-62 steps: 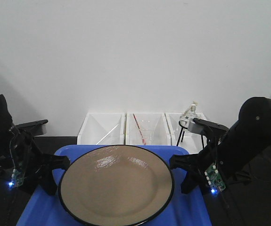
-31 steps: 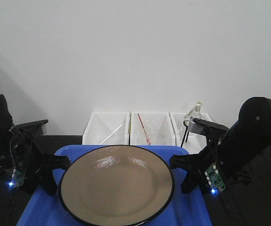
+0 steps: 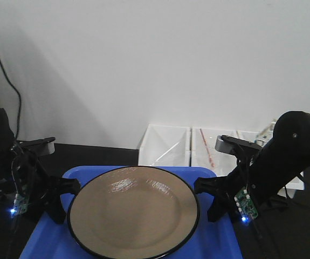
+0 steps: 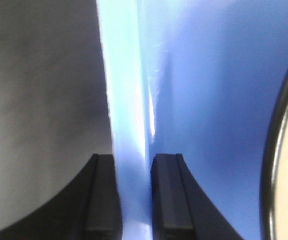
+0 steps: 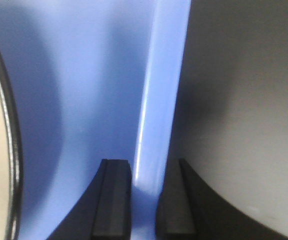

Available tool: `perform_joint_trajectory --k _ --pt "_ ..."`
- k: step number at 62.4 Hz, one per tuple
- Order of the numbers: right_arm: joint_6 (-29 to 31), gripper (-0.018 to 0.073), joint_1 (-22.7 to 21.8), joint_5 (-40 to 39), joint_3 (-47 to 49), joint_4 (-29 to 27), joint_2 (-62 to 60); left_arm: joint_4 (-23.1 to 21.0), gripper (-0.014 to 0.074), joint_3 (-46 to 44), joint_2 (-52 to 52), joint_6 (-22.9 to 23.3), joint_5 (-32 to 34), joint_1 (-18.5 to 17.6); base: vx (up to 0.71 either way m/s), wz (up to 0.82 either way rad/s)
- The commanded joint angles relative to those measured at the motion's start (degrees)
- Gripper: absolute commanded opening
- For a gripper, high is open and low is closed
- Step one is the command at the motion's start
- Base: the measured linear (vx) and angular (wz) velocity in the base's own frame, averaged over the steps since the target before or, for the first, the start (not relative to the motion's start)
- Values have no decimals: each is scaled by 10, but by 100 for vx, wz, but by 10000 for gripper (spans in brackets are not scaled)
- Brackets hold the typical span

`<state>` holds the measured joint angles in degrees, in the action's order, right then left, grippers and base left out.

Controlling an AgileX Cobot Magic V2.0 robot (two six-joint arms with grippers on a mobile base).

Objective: Place disk in tray to left cabinet
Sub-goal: 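Hold the tray with both grippers while driving to the open cabinet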

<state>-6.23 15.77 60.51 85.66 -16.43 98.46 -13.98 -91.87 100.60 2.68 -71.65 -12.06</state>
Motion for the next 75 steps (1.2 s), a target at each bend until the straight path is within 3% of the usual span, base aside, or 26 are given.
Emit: perform_joint_trajectory --k 1,75 --pt "7 -2 1 -29 22 -17 -31 -16 0 -21 -31 0 -1 -3 -8 46" --pt "7 -2 1 -29 22 -17 -31 -16 0 -21 -31 0 -1 -3 -12 52"
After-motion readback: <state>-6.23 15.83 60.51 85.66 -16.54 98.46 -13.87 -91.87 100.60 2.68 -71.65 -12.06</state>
